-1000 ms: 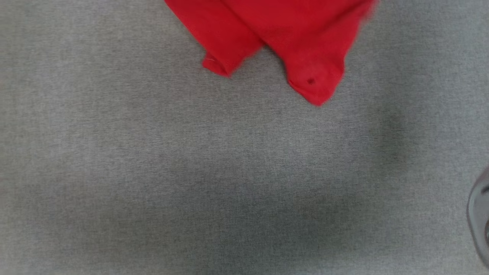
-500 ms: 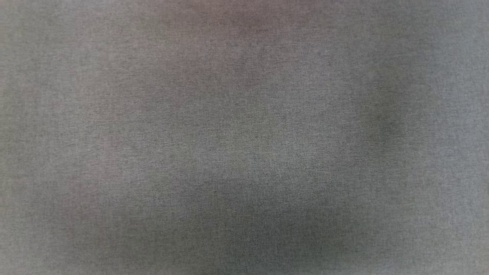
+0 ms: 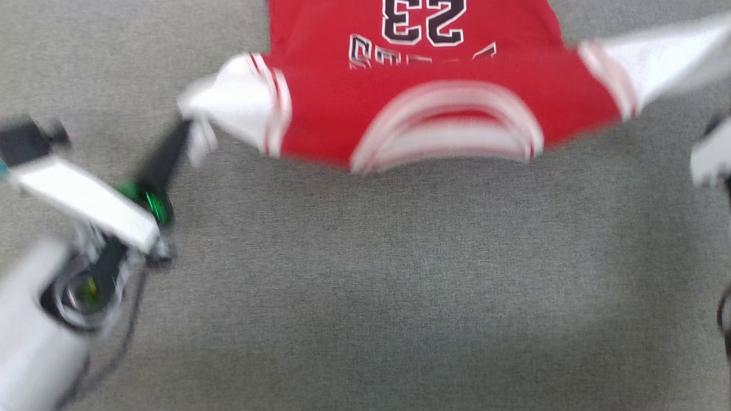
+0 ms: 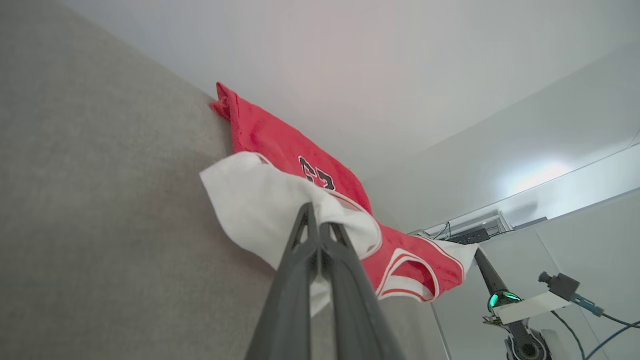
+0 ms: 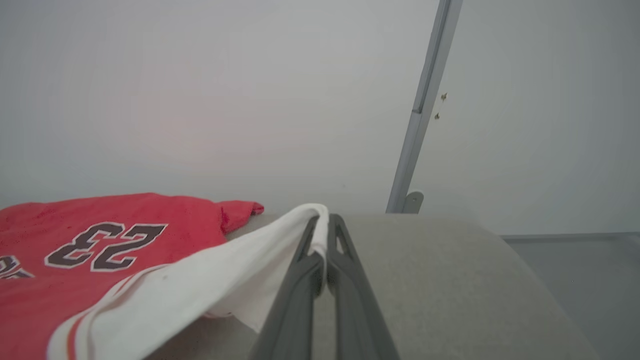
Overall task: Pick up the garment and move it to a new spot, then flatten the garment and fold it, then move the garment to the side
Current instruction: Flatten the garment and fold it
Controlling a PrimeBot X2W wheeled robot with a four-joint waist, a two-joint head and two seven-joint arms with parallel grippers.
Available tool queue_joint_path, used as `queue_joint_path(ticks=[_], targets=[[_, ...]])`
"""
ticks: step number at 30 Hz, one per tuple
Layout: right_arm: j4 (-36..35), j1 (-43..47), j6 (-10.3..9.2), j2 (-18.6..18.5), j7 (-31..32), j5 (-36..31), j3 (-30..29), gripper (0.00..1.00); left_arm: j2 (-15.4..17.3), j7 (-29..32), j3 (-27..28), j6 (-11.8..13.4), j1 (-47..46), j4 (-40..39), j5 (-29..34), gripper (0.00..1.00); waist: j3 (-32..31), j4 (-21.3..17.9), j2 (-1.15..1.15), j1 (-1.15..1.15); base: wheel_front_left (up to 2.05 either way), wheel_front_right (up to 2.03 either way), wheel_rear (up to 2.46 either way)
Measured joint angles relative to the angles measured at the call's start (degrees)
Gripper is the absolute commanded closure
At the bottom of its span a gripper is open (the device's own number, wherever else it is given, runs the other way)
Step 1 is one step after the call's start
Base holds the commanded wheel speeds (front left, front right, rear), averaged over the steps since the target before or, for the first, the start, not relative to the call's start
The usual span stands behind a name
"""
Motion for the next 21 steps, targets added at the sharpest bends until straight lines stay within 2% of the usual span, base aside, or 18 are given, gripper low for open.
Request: queue_joint_path(ticks=[5, 10, 14, 21], targets=[[-10.1, 16.1, -0.01, -2.2, 5.9, 5.1, 1.3, 1.00, -0.6, 0.4, 2.1, 0.0, 12.1, -2.9, 0.3, 1.00, -1.5, 0.5, 0.00, 0.00, 0.00, 0.00, 0.00], [-16.5, 29.1, 0.00, -4.3, 10.5, 8.6, 1.0, 1.00, -0.5, 0.6, 4.3, 0.0, 20.8, -6.6, 2.7, 1.00, -3.0, 1.2, 0.00, 0.00, 0.00, 0.00, 0.00], [-19.6, 37.4, -0.01, -3.0, 12.5, 9.6, -1.6, 1.00, 0.1, 0.8, 4.7, 0.0, 26.3, -9.2, 5.3, 1.00, -3.5, 2.3, 0.00, 0.00, 0.00, 0.00, 0.00], [-25.8, 48.9, -0.01, 1.5, 13.0, 10.3, -3.4, 1.00, 1.6, -1.1, 3.9, 0.0, 34.3, -12.7, 9.1, 1.00, -3.1, 3.4, 0.00, 0.00, 0.00, 0.00, 0.00]])
